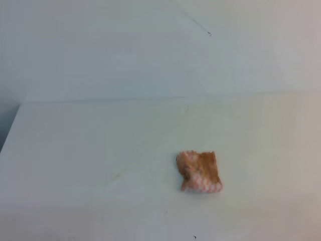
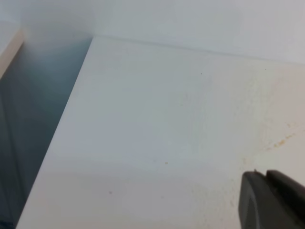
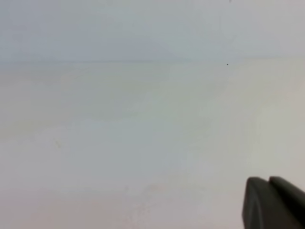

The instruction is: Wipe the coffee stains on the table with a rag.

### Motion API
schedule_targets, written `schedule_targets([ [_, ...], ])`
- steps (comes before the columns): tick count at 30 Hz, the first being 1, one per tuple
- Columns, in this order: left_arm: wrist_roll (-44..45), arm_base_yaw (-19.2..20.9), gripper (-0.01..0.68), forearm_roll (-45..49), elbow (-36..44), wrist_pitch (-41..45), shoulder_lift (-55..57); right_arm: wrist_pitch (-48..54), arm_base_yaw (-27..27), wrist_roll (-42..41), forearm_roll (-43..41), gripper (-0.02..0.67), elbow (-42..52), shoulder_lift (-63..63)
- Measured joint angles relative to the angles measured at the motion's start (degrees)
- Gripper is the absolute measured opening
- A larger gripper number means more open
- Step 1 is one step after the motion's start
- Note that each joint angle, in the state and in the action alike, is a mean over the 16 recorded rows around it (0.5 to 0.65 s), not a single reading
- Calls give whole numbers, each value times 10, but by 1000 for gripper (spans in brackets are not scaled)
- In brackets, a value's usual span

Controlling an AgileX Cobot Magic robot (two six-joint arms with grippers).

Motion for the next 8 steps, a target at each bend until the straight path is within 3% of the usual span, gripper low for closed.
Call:
schedule_targets([
  [8,0,0,-1,0,0,0,0,0,0,-13,2,-3,2,-1],
])
